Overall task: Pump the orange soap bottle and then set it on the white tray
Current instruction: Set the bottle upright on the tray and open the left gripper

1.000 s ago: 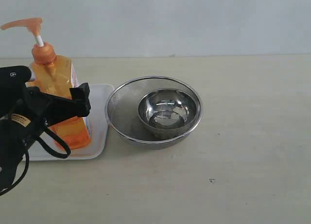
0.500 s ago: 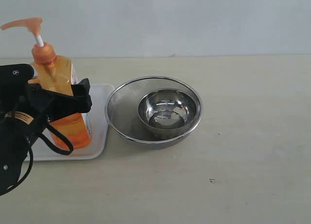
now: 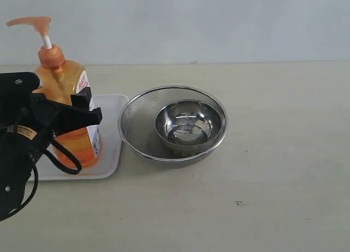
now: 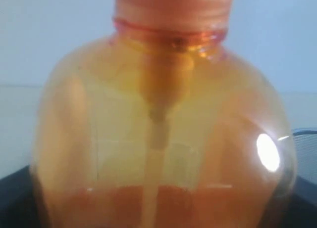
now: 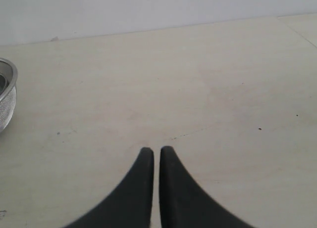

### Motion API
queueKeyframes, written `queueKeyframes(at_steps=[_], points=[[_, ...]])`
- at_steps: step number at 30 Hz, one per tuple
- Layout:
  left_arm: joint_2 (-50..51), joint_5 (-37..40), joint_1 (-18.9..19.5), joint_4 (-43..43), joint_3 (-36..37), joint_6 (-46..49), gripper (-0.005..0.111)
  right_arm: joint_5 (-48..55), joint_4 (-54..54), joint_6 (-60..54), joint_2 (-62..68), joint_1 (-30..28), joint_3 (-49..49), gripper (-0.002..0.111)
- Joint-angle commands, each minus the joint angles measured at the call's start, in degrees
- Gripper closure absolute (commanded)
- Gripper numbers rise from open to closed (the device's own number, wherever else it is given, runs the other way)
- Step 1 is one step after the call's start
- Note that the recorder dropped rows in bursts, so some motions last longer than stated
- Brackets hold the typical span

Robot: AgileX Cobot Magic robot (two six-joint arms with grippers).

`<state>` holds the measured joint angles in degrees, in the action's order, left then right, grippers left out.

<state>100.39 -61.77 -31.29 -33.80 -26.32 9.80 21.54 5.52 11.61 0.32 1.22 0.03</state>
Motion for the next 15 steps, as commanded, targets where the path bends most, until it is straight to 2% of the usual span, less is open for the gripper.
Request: queueKeyframes(at_steps=[1, 7, 10, 15], points=[[0.1, -6.8, 0.0, 0.9, -0.2, 2.0, 0.102, -0.4, 0.4, 0.0, -0.3, -0.1, 0.0, 0.108], [0.0, -8.2, 0.0, 1.3, -1.5, 1.2, 0.102, -0.4, 0.4, 0.0, -0.3, -0.1, 0.0, 0.108], [0.0, -8.2, 0.2, 1.3, -3.4, 4.1, 0.102, -0.4, 0.4, 0.0, -0.3, -0.1, 0.0, 0.108], [0.0, -8.2, 3.2, 0.3, -5.2, 5.2, 0.102, -0.4, 0.4, 0.0, -0.3, -0.1, 0.0, 0.108]])
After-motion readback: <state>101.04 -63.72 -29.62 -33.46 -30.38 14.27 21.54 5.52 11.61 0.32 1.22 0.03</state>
